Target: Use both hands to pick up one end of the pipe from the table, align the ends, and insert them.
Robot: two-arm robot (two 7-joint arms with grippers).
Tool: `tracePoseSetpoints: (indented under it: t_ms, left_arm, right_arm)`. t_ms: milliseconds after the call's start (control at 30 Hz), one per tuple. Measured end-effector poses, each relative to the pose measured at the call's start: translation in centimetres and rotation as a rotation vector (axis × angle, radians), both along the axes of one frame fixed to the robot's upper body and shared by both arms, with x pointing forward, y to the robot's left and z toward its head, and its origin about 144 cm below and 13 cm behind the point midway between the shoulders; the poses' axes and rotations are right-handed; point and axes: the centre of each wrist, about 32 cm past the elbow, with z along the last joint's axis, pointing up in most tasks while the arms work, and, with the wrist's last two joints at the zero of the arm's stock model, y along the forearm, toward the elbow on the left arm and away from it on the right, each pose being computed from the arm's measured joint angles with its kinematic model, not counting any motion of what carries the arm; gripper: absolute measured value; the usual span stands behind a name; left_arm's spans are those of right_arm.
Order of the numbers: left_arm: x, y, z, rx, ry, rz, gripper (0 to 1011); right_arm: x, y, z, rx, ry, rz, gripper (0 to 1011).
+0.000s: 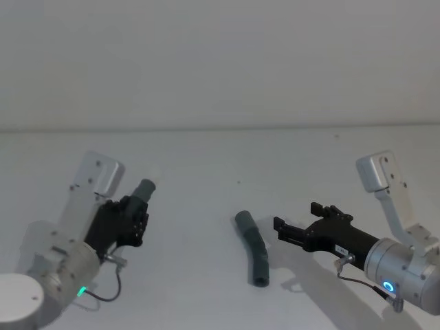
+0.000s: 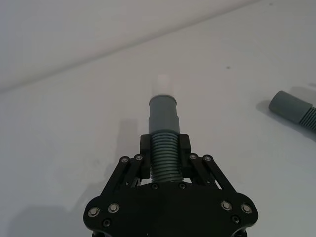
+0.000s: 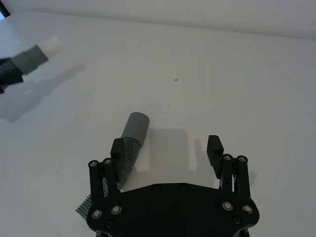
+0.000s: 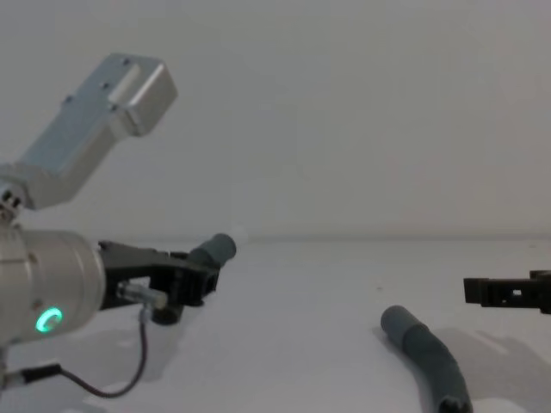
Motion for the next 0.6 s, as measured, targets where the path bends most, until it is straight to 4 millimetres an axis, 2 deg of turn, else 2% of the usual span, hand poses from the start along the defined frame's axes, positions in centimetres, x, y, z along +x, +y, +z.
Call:
tracePoseSetpoints:
  t_ms: [600]
  left_arm:
    - [3.2,5.9,2.6,0.027,-0.051,-0.258,292]
  right_arm:
    - [0.0,0.0,0.0,0.0,0.0,0.0,1004]
